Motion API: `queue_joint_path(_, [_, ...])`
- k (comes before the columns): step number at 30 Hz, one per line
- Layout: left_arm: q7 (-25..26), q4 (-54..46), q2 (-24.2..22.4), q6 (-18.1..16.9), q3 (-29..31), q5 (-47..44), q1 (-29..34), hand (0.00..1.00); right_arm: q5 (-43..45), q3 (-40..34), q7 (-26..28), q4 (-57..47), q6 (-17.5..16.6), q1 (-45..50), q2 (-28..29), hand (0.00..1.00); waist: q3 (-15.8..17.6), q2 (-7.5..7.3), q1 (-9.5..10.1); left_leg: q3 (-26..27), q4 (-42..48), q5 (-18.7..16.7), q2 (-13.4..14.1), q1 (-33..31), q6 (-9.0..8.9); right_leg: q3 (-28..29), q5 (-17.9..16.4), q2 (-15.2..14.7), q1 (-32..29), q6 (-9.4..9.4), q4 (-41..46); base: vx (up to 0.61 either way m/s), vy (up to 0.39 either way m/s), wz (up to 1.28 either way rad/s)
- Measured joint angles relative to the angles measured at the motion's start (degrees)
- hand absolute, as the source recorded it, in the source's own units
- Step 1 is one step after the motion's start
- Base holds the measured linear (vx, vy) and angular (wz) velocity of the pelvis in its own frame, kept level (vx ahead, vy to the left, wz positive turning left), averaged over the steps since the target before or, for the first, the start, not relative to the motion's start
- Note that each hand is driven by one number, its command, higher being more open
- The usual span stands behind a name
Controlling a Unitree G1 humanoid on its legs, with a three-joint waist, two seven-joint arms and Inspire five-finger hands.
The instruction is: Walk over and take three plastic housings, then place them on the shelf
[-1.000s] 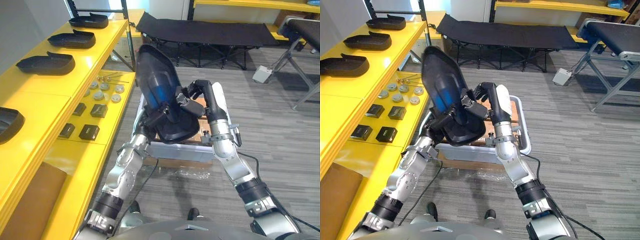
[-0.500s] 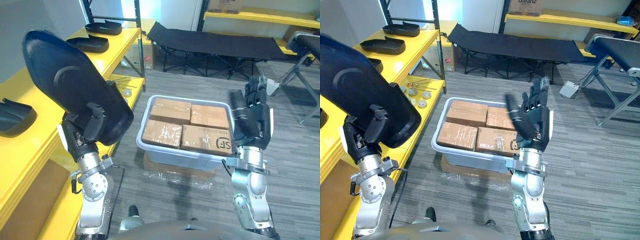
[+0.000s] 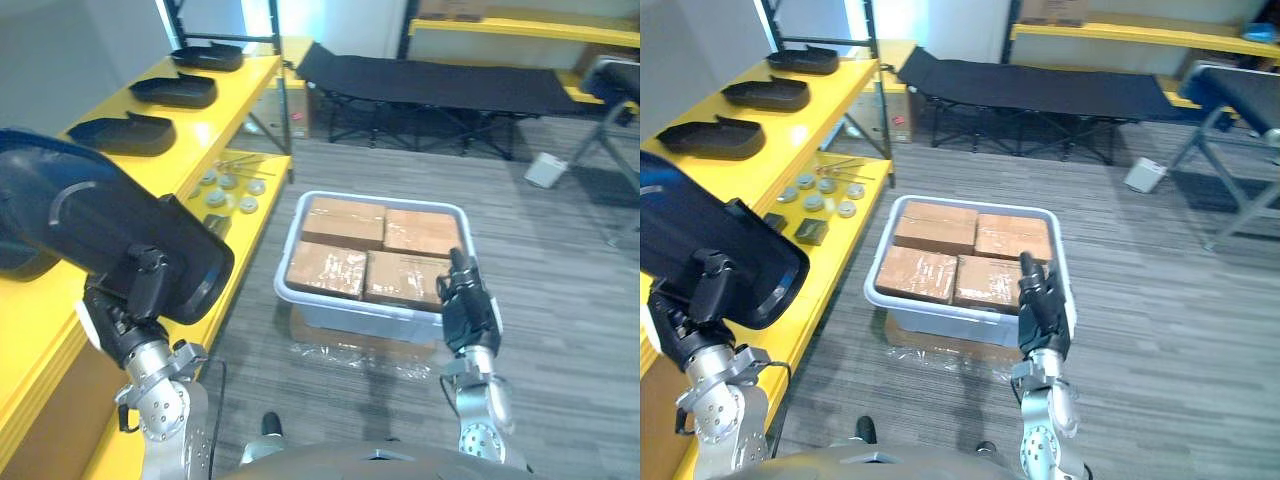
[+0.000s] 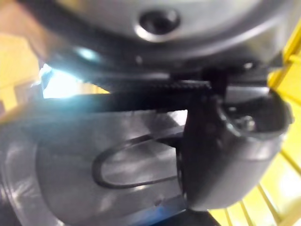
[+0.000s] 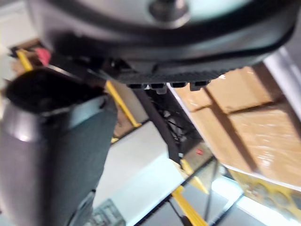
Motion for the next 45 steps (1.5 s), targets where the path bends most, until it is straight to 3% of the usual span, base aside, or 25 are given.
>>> queue_joint_path(2, [-0.6, -2.3, -1.0, -0.2, 2.0, 0.0, 1.8, 0.0, -0.1, 1.4, 0.5, 0.2, 0.3, -0.4, 0.1, 1.0, -0.1, 0.83, 0.55, -0.8, -0.1, 0.0, 0.3, -1.8, 0.75, -5.1, -0.4, 0.4, 1.7, 0.28, 0.1, 0.01, -0.039, 1.38])
queue_joint_path(4, [-3.0, -2.6, -0.9, -0.4, 2.8, -0.2, 1.8, 0.0, -0.9, 1.6, 0.6, -0.1, 0.3, -0.5, -0.1, 1.0, 0.0, 0.87, -0.04, 6.1, 3.0, -1.8, 1.9, -4.0, 4.28, -14.4, -1.3, 0.4, 5.1, 0.92, 0.6, 0.03, -0.057, 2.32])
queue_joint_path(5, [-5.0, -2.3, -0.7, -1.1, 2.7, -0.4, 2.0, 0.0, -2.4, 1.2, 0.5, -0.5, 0.3, -0.7, -0.7, 1.0, 0.1, 0.88, -0.53, 12.6, 5.5, -2.4, 3.6, -5.1, 5.52, -20.2, -2.6, 0.0, 7.0, 1.56, 1.9, 0.03, -0.029, 2.32])
queue_joint_path(7, [-6.2, -1.0, -0.7, -3.5, 2.7, -1.1, 2.5, 0.0, -4.5, 0.5, 0.4, -1.0, -0.1, -1.5, -4.0, 1.0, 0.2, 2.08, 0.21, 19.2, 8.0, -1.3, 5.3, -6.8, 5.58, -27.4, -6.8, -2.3, 9.5, 3.61, 7.1, 0.07, 0.076, 2.27])
queue_joint_path(10, [-5.6, -1.0, -0.7, -5.3, 4.0, -2.2, 5.2, 0.0, -4.6, 1.2, 1.3, -0.3, -0.3, -3.7, -4.9, 1.0, 0.4, 2.56, 2.62, 19.1, 7.7, 1.1, 4.5, -6.7, 5.52, -27.8, -9.3, -4.4, 9.3, 4.03, 10.6, 0.07, 0.113, 0.5])
queue_joint_path(13, [-5.6, -1.0, -0.7, -5.3, 4.9, -2.4, 6.5, 0.0, -7.1, 5.7, 1.7, -0.1, -1.4, -6.5, -3.7, 1.0, 1.2, 1.41, 3.52, 19.9, 7.3, 1.6, 3.2, -5.9, 6.3, -27.0, -9.2, -5.6, 9.4, 4.22, 11.1, 0.06, 0.096, -0.1])
queue_joint_path(17, [-11.2, -1.1, -0.4, -5.3, 2.7, -2.6, 5.1, 0.0, -15.1, 9.9, -2.2, -0.4, -2.4, -11.2, -2.7, 1.0, 2.4, -0.47, 3.79, 20.5, 6.5, 1.4, 1.6, -4.8, 6.84, -26.6, -9.2, -7.6, 9.5, 4.58, 12.4, 0.04, 0.104, -0.02])
queue_joint_path(20, [-14.7, -1.1, 1.3, -5.3, 1.9, -2.6, 1.7, 0.0, -16.8, 8.8, -5.9, -0.7, -2.4, -13.3, -1.9, 1.0, 3.5, -1.91, 4.14, 20.2, 9.4, -1.5, -0.3, -5.8, 7.65, -27.2, -12.4, -12.1, 9.2, 4.86, 17.5, 0.04, 0.128, 0.21])
queue_joint_path(21, [-15.1, -1.2, 2.7, -5.3, 1.9, -2.3, -0.6, 0.0, -16.9, 7.7, -6.9, -1.1, -2.3, -13.6, -1.7, 1.0, 4.5, -2.55, 4.24, 19.7, 11.5, -3.1, -1.3, -6.4, 8.11, -27.3, -14.3, -14.8, 9.1, 4.26, 21.1, 0.08, 0.172, 0.44])
queue_joint_path(22, [-15.2, -2.0, 4.4, -5.3, 2.1, -1.8, -3.2, 0.0, -17.0, 6.2, -8.4, -1.9, -2.4, -13.7, -1.6, 1.0, 5.6, -3.53, 4.3, 19.3, 14.5, -5.5, -3.0, -7.3, 8.93, -27.4, -16.4, -18.1, 8.9, 1.39, 25.4, 0.13, 0.205, 0.59])
queue_joint_path(23, [-15.4, -2.9, 4.8, -5.4, 2.1, -1.8, -3.9, 0.0, -17.0, 5.3, -9.3, -2.3, -2.4, -13.6, -1.7, 1.0, 6.0, -3.75, 3.41, 18.3, 15.5, -6.8, -4.3, -7.6, 9.37, -24.1, -14.8, -20.2, 8.2, -2.84, 30.1, 0.16, 0.231, 0.77])
queue_joint_path(24, [-15.9, -3.1, 5.0, -5.4, 2.0, -1.3, -4.8, 0.0, -16.9, 4.4, -9.8, -2.3, -2.4, -13.5, -1.7, 1.0, 6.1, -3.73, 2.39, 16.7, 15.7, -7.4, -5.3, -7.7, 10.03, -19.1, -12.3, -21.7, 6.1, -5.34, 34.6, 0.17, 0.237, 0.94])
queue_joint_path(25, [-15.9, -3.1, 6.4, -5.5, 1.5, 0.1, -6.0, 0.0, -16.9, 2.7, -10.2, -2.4, -2.4, -13.5, -1.7, 1.0, 6.2, -3.8, 1.74, 14.5, 14.4, -7.7, -6.5, -6.8, 10.32, -10.0, -8.1, -22.6, 2.7, -5.35, 40.8, 0.18, 0.189, 1.08])
queue_joint_path(26, [-15.3, -3.1, 8.5, -5.6, 1.5, 0.5, -7.1, 0.0, -16.9, 1.5, -10.5, -3.5, -2.4, -13.5, -1.3, 1.0, 6.3, -4.23, 0.85, 12.0, 12.3, -7.6, -6.9, -6.1, 10.72, -3.8, -10.0, -21.2, -0.7, -3.39, 45.4, 0.17, 0.087, 0.84])
queue_joint_path(27, [-14.9, -3.0, 9.0, -5.6, 1.5, 0.4, -7.7, 0.0, -17.0, 1.4, -10.4, -4.4, -2.4, -13.5, -1.3, 1.0, 6.6, -4.33, 0.8, 11.2, 11.2, -7.4, -7.1, -5.4, 10.99, -1.8, -12.7, -20.1, -2.6, -2.69, 47.2, 0.17, 0.01, 0.63])
queue_joint_path(28, [-14.2, -2.9, 8.9, -5.7, 1.6, 0.2, -8.4, 0.0, -18.1, 1.5, -10.3, -6.6, -2.4, -13.5, -1.5, 1.0, 7.1, -3.73, 0.68, 9.8, 9.2, -7.3, -7.1, -3.5, 11.11, 0.0, -16.7, -17.2, -5.4, -3.41, 47.7, 0.17, 0.01, 0.4])
queue_joint_path(29, [-13.7, -2.9, 8.8, -5.7, 1.5, 0.0, -8.8, 0.0, -19.6, 1.3, -10.4, -9.1, -2.5, -13.4, -1.5, 1.0, 7.5, -3.1, 0.25, 8.1, 8.0, -7.4, -7.0, -1.9, 11.09, 0.9, -18.6, -14.2, -7.4, -4.05, 44.9, 0.21, 0.022, 0.51])
queue_joint_path(31, [-13.4, -2.9, 8.8, -5.7, 1.2, 0.0, -10.1, 0.0, -22.1, 0.4, -11.2, -12.3, -3.1, -13.3, -1.7, 1.0, 7.4, -2.73, -0.98, 5.4, 7.6, -7.4, -7.0, -1.3, 10.98, 4.1, -18.9, -10.4, -10.4, -4.11, 39.7, 0.19, -0.013, 0.76])
queue_joint_path(33, [-13.4, -2.5, 8.9, -6.2, -1.3, -0.3, -12.7, 0.0, -26.3, -1.7, -14.9, -15.6, -5.0, -13.3, -1.9, 1.0, 7.4, -2.63, -2.72, 1.6, 7.6, -7.1, -7.0, -1.3, 9.76, 10.3, -17.2, -6.4, -12.9, -2.09, 31.3, 0.25, -0.098, 1.24])
queue_joint_path(35, [-13.7, -2.5, 9.0, -6.5, -3.3, -0.4, -13.0, 0.0, -29.6, -3.5, -18.3, -16.4, -5.8, -14.1, -1.9, 1.0, 6.4, -4.34, -2.65, -0.3, 7.4, -7.5, -8.2, -0.5, 8.31, 10.5, -12.2, -6.3, -12.7, -1.53, 23.3, 0.26, -0.165, 0.86])
queue_joint_path(36, [-13.8, -2.4, 8.7, -6.5, -3.7, -0.4, -13.0, 0.0, -30.7, -4.0, -19.5, -16.4, -5.8, -15.6, -2.5, 1.0, 5.7, -5.19, -2.43, -1.6, 7.9, -7.8, -8.9, 0.0, 6.88, 11.0, -7.2, -6.1, -11.4, -0.17, 20.3, 0.29, -0.214, 0.45])
queue_joint_path(38, [-14.1, -3.1, 8.2, -6.5, -4.4, -1.1, -12.4, 0.0, -30.9, -4.1, -19.4, -16.4, -6.1, -19.2, -5.7, 1.0, 5.0, -2.65, -1.19, -2.2, 9.8, -8.8, -6.0, -0.2, 5.29, 9.3, -5.1, -2.5, -7.5, -1.18, 13.5, 0.25, -0.168, 0.13])
queue_joint_path(40, [-14.3, -3.9, 8.3, -6.5, -4.7, -2.2, -13.1, 0.0, -30.9, -4.1, -19.1, -16.4, -6.1, -22.7, -7.3, 1.0, 4.7, -1.79, -0.72, -2.4, 11.8, -9.7, -4.2, -1.3, 4.23, 8.4, -3.3, 0.0, -5.1, -2.09, 8.8, 0.18, -0.153, 0.03])
queue_joint_path(45, [-14.6, -6.5, 6.1, -6.4, -7.5, -1.5, -14.0, 0.0, -29.0, -5.8, -17.9, -16.4, -6.6, -25.4, -7.6, 1.0, 4.4, -1.31, -0.63, -2.8, 12.4, -10.0, -2.7, -1.5, 3.72, 7.1, -3.3, 2.0, -3.1, -2.69, 6.2, 0.11, -0.111, 0.13])
